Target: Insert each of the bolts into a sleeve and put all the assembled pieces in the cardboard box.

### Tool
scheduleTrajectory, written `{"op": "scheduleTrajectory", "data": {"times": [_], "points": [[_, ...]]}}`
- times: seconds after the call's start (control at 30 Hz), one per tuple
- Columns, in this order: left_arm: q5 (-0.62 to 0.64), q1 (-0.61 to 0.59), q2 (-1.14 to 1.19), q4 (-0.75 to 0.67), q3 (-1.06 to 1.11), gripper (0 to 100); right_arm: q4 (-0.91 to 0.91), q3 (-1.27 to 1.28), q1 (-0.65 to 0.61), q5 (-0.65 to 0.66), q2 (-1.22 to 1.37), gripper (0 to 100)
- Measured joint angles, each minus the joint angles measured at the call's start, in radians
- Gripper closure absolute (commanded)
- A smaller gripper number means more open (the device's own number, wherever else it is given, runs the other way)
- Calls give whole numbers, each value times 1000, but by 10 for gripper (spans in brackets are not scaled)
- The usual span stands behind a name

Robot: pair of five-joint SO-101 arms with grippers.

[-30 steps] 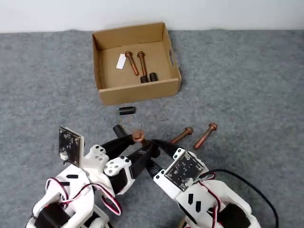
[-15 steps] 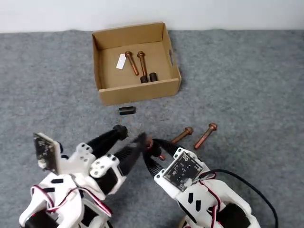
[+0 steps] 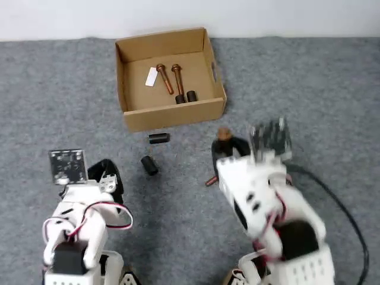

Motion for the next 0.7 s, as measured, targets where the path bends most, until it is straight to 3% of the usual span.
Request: {"op": "scheduleTrajectory", "data": {"times": [0.17,0.33,0.7], "points": [[-112,-26,0,-152,241,995,0,-230,0,-58,353,991],[-126,-26,-2,-262,350,995,0,-396,3,-51,655,991],[18,-28,2,-269,354,994,-204,-698,3,26,1079,991]]}}
